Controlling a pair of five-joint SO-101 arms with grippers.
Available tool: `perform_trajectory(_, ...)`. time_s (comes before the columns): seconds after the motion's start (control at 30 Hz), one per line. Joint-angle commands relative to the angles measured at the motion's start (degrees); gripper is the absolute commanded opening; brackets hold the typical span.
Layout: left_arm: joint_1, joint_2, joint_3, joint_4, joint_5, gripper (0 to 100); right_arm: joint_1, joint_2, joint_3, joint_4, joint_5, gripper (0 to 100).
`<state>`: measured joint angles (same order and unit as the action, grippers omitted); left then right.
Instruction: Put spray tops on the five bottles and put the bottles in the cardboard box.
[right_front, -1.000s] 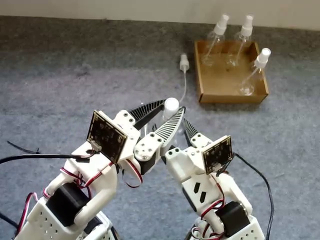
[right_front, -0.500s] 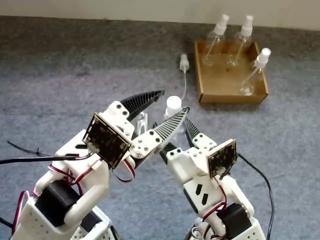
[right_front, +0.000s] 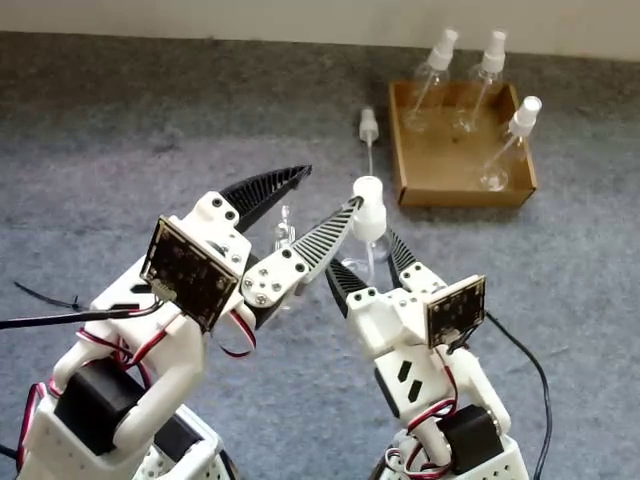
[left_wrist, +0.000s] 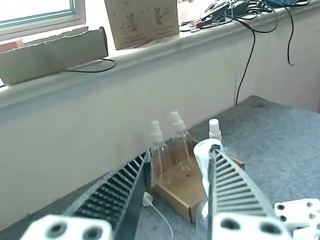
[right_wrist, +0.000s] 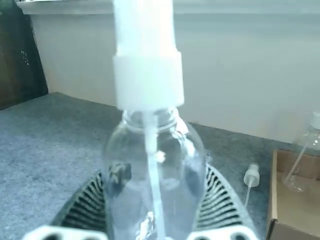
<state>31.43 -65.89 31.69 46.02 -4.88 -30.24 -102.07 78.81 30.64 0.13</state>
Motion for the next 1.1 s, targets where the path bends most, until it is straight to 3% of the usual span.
perform_trajectory(0.0,1.89,-0.57,-4.09,0.0,-0.09,18,0.75,-0.57,-0.31,-1.63,0.35,0.5)
perform_trajectory(0.37,1.8,2.86,-7.6,-1.85,-0.18,18,-2.68,-0.66,-0.31,-1.36,0.26,0.5)
perform_trajectory(0.8,1.89,7.08,-1.01,-1.76,-0.26,18,-2.68,-0.66,-0.31,-1.36,0.35,0.5)
perform_trajectory(1.07,1.36,6.11,-18.15,0.0,-0.26,18,-2.68,-0.66,-0.04,-1.36,0.35,0.5)
